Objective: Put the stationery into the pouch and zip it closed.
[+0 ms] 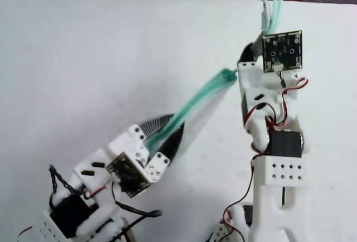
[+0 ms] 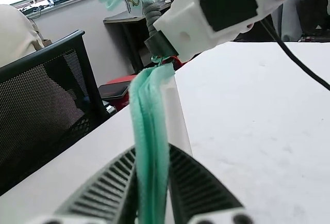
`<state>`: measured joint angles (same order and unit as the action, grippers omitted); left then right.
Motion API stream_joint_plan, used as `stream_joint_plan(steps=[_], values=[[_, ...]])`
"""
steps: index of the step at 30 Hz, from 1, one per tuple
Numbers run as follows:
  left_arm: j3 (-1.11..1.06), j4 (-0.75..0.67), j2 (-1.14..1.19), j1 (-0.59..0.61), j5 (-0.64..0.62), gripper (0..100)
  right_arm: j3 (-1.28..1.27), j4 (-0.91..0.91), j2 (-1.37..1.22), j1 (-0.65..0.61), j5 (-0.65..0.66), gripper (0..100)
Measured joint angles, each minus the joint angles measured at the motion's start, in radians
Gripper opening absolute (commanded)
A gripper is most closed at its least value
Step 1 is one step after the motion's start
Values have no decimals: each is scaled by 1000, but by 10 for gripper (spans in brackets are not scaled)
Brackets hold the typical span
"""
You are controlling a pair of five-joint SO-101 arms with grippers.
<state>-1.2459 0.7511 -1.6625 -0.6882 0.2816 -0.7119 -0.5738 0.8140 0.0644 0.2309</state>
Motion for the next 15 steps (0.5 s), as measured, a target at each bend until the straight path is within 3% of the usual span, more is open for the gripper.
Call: stream_joint_plan(steps=[4, 9, 15], values=[[0, 0, 0, 0, 0, 22, 0, -2, 0, 3, 0, 54], [-2, 3, -6, 0, 0, 23, 6, -86, 5, 20, 0, 328], [-26, -25, -6, 3, -2, 23, 71, -288, -9, 61, 3, 300]])
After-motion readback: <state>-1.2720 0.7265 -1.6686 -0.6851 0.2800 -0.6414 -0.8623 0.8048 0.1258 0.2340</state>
